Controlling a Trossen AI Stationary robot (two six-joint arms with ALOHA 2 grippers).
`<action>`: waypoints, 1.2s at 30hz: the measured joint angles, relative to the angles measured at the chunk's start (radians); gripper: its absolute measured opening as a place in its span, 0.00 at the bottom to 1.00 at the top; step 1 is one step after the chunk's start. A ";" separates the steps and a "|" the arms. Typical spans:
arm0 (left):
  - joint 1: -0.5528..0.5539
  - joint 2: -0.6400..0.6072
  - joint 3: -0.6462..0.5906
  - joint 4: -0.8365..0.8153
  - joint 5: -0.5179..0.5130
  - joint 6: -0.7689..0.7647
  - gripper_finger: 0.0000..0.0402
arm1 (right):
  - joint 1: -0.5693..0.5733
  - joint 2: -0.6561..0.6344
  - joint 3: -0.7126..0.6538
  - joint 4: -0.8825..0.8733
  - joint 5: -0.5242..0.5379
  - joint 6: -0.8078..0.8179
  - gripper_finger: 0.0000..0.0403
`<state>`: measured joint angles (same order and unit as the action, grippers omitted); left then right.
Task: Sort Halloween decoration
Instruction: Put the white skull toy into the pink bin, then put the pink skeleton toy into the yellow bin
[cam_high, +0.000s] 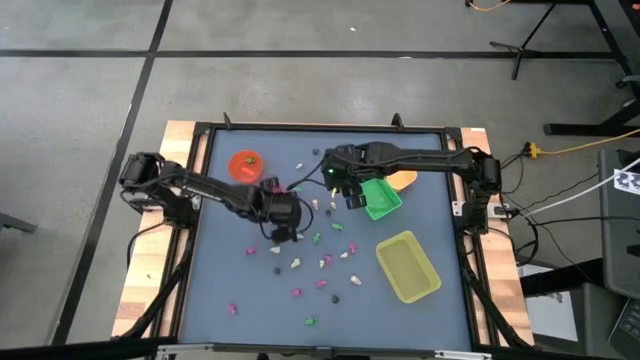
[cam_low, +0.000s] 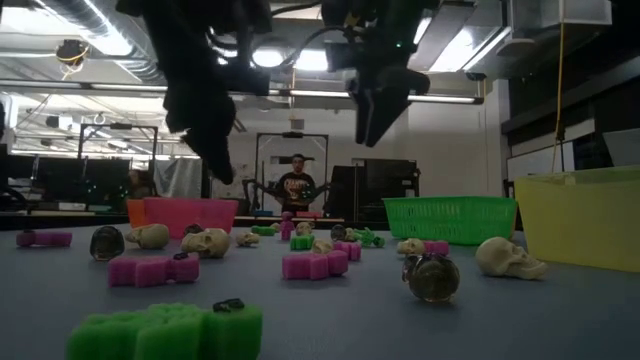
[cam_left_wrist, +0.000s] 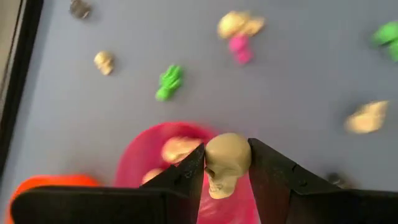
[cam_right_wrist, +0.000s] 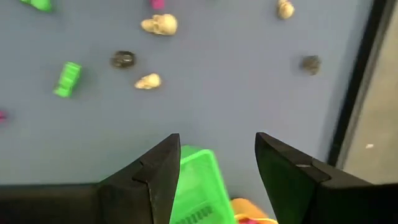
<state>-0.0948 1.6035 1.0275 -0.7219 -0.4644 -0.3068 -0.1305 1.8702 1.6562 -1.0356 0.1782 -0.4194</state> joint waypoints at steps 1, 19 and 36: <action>0.013 0.000 0.000 -0.026 0.000 0.003 0.24 | 0.000 0.000 0.000 -0.007 -0.019 0.013 0.51; 0.125 0.000 0.000 -0.190 0.005 0.005 0.24 | 0.000 0.001 0.000 -0.070 -0.295 0.161 0.51; 0.136 0.000 0.000 -0.219 0.006 0.003 0.46 | 0.000 0.002 0.000 -0.120 -0.295 0.180 0.51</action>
<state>0.0410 1.6035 1.0275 -0.9407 -0.4583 -0.3035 -0.1303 1.8717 1.6558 -1.1553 -0.1169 -0.2398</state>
